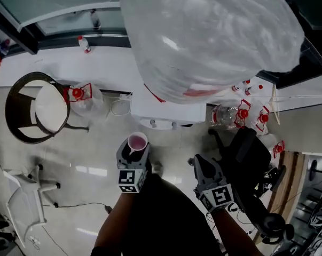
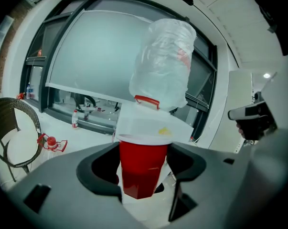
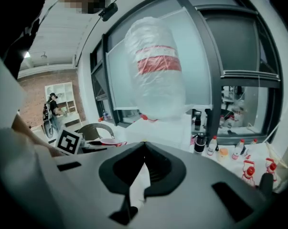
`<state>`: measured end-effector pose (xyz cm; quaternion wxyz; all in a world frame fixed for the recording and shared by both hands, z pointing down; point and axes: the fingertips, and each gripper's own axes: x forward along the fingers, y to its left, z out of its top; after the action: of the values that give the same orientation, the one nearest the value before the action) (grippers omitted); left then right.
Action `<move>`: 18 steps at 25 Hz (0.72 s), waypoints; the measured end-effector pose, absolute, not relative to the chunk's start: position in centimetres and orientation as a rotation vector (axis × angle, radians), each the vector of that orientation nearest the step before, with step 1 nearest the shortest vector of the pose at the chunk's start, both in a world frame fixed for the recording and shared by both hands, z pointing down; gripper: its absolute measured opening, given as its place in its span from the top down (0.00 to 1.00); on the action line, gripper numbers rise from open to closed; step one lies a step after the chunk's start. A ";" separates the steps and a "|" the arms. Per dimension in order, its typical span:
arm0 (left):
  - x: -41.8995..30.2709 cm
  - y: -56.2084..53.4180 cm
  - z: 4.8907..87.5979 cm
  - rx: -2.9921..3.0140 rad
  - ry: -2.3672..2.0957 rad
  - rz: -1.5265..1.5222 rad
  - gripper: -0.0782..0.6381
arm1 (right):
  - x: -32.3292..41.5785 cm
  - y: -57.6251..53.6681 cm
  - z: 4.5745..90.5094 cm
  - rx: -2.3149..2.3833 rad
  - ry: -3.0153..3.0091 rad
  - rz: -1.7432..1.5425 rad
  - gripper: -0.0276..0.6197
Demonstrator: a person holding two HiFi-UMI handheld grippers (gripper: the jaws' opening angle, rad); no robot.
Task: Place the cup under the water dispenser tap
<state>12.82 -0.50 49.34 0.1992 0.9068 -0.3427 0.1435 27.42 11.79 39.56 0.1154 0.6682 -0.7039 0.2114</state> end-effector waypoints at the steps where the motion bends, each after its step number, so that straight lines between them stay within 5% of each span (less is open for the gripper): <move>1: 12.7 -0.9 50.2 2.540 -0.965 0.399 0.47 | 26.5 11.4 40.2 1.918 -2.097 0.623 0.96; 18: 12.9 -3.6 64.4 2.659 -0.901 0.448 0.47 | 19.1 8.6 52.6 1.516 -2.153 0.712 0.96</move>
<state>12.91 -3.58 64.41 0.1486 0.9249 -0.3132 0.1559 19.14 8.62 52.60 0.2053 0.5439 -0.7725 0.2554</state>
